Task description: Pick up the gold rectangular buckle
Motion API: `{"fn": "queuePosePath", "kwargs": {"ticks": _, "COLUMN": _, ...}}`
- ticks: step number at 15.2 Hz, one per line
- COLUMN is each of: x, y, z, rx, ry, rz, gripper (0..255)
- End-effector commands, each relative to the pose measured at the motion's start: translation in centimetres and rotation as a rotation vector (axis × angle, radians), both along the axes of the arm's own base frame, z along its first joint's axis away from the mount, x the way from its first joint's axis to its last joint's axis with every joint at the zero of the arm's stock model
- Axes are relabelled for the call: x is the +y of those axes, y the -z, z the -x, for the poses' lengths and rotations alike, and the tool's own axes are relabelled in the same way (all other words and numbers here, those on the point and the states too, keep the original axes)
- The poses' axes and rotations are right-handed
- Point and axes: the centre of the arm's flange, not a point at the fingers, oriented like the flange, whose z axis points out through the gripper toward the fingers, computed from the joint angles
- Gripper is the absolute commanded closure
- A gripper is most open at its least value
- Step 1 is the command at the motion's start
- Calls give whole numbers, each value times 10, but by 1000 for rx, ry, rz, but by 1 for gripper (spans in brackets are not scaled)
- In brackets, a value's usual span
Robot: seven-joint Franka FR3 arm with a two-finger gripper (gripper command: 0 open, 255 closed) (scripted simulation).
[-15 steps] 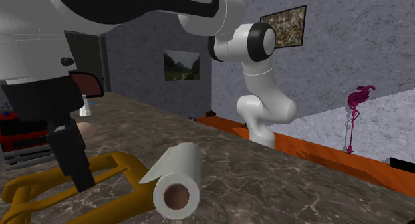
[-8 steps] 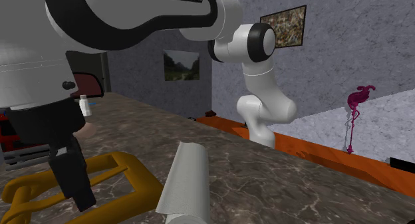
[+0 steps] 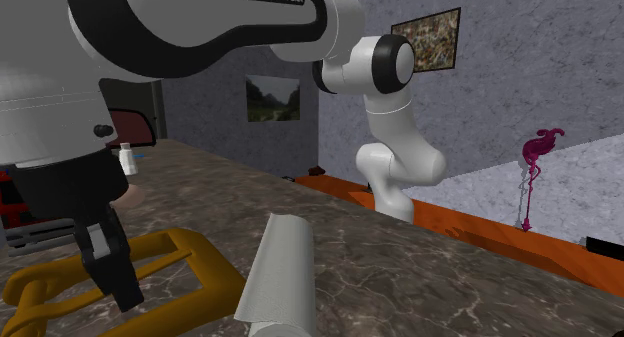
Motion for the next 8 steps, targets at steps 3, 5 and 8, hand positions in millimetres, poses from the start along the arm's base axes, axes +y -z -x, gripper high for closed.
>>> {"fn": "queuePosePath", "kwargs": {"ticks": 3, "x": 0, "y": -5, "z": 0, "rx": 0, "ry": 0, "rz": 0, "gripper": 255}}
{"fn": "queuePosePath", "kwargs": {"ticks": 5, "x": 0, "y": -16, "z": 0, "rx": 0, "ry": 0, "rz": 0, "gripper": 255}}
{"fn": "queuePosePath", "kwargs": {"ticks": 8, "x": 0, "y": -32, "z": 0, "rx": 0, "ry": 0, "rz": 0, "gripper": 255}}
